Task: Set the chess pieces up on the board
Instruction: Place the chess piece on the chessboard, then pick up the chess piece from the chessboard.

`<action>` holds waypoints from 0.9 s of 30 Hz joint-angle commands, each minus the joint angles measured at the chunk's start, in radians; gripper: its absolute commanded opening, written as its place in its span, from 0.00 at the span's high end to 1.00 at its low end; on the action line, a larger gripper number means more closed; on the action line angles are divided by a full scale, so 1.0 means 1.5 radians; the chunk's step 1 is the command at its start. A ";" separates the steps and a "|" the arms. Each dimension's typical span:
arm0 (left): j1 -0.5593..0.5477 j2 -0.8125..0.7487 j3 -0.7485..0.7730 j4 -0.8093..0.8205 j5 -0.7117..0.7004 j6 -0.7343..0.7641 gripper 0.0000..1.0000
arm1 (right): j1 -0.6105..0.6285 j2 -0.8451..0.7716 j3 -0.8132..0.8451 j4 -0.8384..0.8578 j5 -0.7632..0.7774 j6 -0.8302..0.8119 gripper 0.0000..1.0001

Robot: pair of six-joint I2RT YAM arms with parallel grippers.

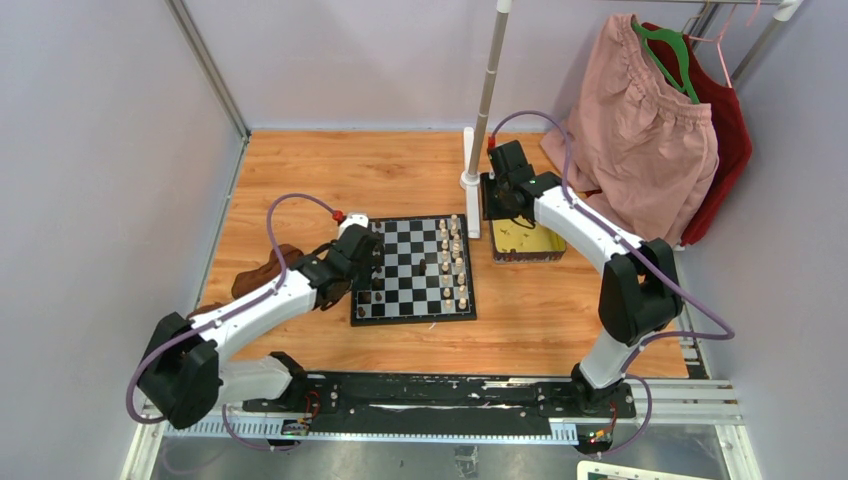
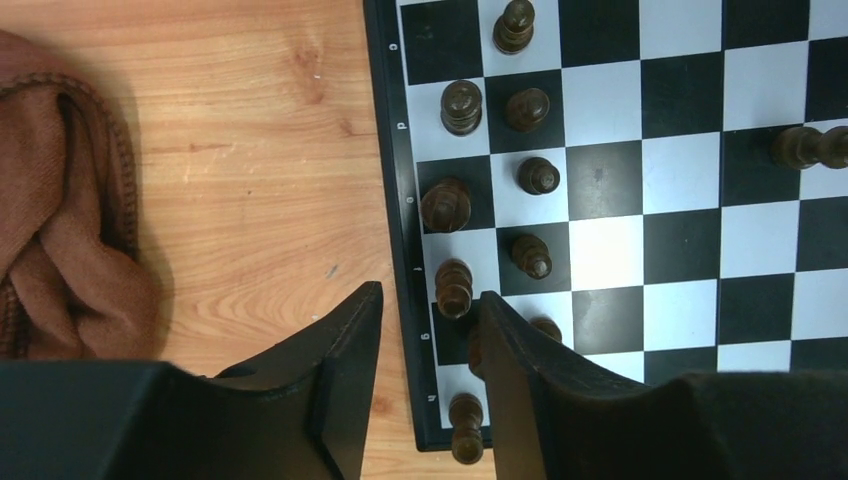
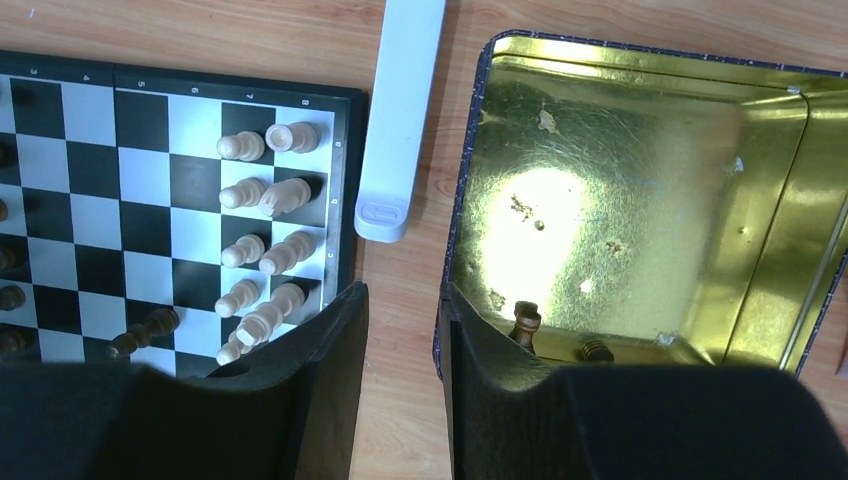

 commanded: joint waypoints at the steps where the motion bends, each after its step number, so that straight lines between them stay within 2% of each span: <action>1: 0.004 -0.056 0.019 -0.032 -0.040 -0.008 0.52 | 0.027 -0.031 0.020 0.001 -0.006 -0.044 0.62; 5: 0.004 -0.107 0.027 -0.046 -0.036 -0.005 0.41 | 0.063 -0.031 0.039 -0.014 -0.004 -0.070 0.61; 9: 0.003 -0.119 0.057 -0.035 0.020 0.042 0.31 | 0.079 -0.034 0.042 -0.028 0.019 -0.066 0.61; 13: -0.012 -0.081 0.111 -0.024 0.087 0.112 0.31 | 0.075 -0.061 0.022 -0.025 0.069 -0.051 0.61; 20: -0.071 0.037 0.197 -0.009 0.118 0.177 0.31 | 0.044 -0.110 -0.020 -0.016 0.136 -0.015 0.63; 23: -0.077 0.086 0.217 0.005 0.135 0.179 0.35 | 0.021 -0.133 -0.047 -0.002 0.154 0.002 0.64; 27: -0.079 0.151 0.236 0.024 0.145 0.162 0.45 | -0.008 -0.149 -0.065 0.009 0.156 0.007 0.65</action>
